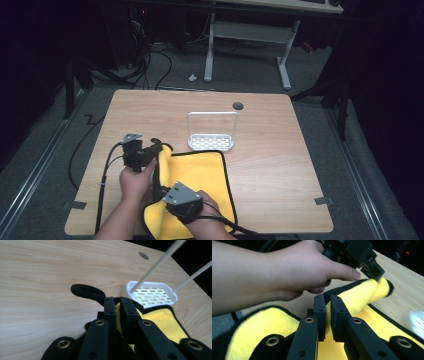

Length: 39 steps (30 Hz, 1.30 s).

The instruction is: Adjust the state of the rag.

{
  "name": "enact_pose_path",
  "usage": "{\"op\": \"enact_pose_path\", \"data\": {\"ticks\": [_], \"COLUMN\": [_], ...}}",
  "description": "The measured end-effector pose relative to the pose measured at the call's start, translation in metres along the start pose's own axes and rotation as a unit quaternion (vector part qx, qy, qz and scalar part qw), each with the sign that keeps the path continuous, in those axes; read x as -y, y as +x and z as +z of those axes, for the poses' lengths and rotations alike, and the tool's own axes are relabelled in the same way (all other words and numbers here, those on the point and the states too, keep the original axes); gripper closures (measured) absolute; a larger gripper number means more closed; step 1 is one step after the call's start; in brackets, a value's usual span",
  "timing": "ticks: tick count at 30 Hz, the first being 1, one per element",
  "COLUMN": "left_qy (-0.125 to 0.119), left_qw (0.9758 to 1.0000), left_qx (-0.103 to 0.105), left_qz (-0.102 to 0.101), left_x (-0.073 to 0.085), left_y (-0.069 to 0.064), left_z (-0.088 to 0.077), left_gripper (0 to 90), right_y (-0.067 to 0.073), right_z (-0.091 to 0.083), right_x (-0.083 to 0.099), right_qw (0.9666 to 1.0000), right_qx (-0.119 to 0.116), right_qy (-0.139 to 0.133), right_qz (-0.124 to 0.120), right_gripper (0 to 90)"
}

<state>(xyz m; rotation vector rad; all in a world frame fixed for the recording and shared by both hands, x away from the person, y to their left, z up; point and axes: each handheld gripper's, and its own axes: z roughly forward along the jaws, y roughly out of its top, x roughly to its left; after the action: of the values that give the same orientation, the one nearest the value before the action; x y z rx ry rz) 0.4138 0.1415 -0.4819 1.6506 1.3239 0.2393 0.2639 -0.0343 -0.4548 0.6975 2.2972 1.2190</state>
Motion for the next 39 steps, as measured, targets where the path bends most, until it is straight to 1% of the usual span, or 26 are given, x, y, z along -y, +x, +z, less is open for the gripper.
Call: {"op": "enact_pose_path", "data": {"ticks": [1,4,6,10,13,15,17,19,21,23,25,28,29,30,31,32,33,34,35,36,38,39], "left_qy": [0.000,0.008,0.009,0.013,0.009,0.010,0.013,0.015,0.017,0.021,0.019,0.023,0.023,0.026,0.024,0.016,0.015,0.014,0.016,0.016,0.019,0.020], "left_qw": [1.0000,0.9998,0.9997,0.9993,0.9993,0.9989,0.9986,0.9987,0.9982,0.9978,0.9981,0.9983,0.9984,0.9986,0.9985,0.9982,0.9979,0.9976,0.9974,0.9972,0.9968,0.9968], "left_qx": [0.002,-0.003,-0.002,-0.014,-0.017,-0.023,-0.027,-0.026,-0.031,-0.030,-0.025,-0.016,-0.004,0.014,0.023,0.033,0.043,0.048,0.048,0.047,0.044,0.044], "left_qz": [0.001,0.019,0.022,0.033,0.031,0.040,0.043,0.042,0.049,0.055,0.053,0.051,0.051,0.045,0.042,0.047,0.046,0.049,0.053,0.056,0.063,0.065], "left_x": [0.000,-0.001,-0.002,-0.002,-0.001,0.000,0.000,0.002,0.002,0.004,0.006,0.008,0.009,0.010,0.011,0.012,0.013,0.013,0.013,0.014,0.014,0.014], "left_y": [-0.005,-0.026,-0.036,-0.053,-0.061,-0.069,-0.073,-0.077,-0.082,-0.086,-0.091,-0.097,-0.098,-0.099,-0.101,-0.103,-0.104,-0.105,-0.106,-0.106,-0.106,-0.105], "left_z": [0.004,0.020,0.028,0.039,0.043,0.047,0.050,0.054,0.057,0.062,0.066,0.071,0.074,0.075,0.076,0.076,0.076,0.076,0.075,0.075,0.073,0.072], "left_gripper": [83.9,83.8,83.8,83.7,83.7,83.7,83.6,83.4,83.2,83.1,83.0,81.7,79.4,73.4,66.4,63.1,59.1,55.7,53.4,52.7,51.9,51.7], "right_y": [-0.005,-0.019,-0.028,-0.039,-0.047,-0.051,-0.055,-0.059,-0.063,-0.067,-0.070,-0.074,-0.074,-0.076,-0.078,-0.080,-0.082,-0.085,-0.088,-0.090,-0.093,-0.094], "right_z": [-0.005,-0.020,-0.027,-0.037,-0.043,-0.046,-0.049,-0.052,-0.055,-0.057,-0.058,-0.063,-0.064,-0.066,-0.069,-0.071,-0.075,-0.079,-0.083,-0.086,-0.091,-0.093], "right_x": [0.005,0.020,0.029,0.044,0.055,0.060,0.067,0.074,0.081,0.088,0.092,0.098,0.100,0.102,0.104,0.106,0.109,0.111,0.113,0.115,0.117,0.118], "right_qw": [1.0000,0.9997,0.9994,0.9986,0.9981,0.9977,0.9971,0.9964,0.9955,0.9945,0.9938,0.9929,0.9927,0.9921,0.9915,0.9912,0.9899,0.9892,0.9886,0.9872,0.9864,0.9855], "right_qx": [0.004,0.017,0.024,0.035,0.042,0.047,0.052,0.058,0.062,0.066,0.068,0.071,0.071,0.073,0.075,0.079,0.088,0.090,0.092,0.098,0.104,0.104], "right_qy": [0.003,0.005,0.007,0.014,0.019,0.024,0.030,0.038,0.047,0.055,0.060,0.068,0.070,0.074,0.075,0.074,0.070,0.064,0.057,0.052,0.045,0.044], "right_qz": [0.006,0.017,0.026,0.037,0.041,0.043,0.047,0.049,0.055,0.060,0.063,0.067,0.068,0.071,0.075,0.077,0.086,0.097,0.105,0.115,0.119,0.127], "right_gripper": [84.6,84.5,84.5,84.5,84.4,84.4,84.3,84.2,84.2,84.1,84.0,83.6,82.9,80.4,77.6,75.8,72.2,69.3,69.1,69.1,69.0,69.0]}}
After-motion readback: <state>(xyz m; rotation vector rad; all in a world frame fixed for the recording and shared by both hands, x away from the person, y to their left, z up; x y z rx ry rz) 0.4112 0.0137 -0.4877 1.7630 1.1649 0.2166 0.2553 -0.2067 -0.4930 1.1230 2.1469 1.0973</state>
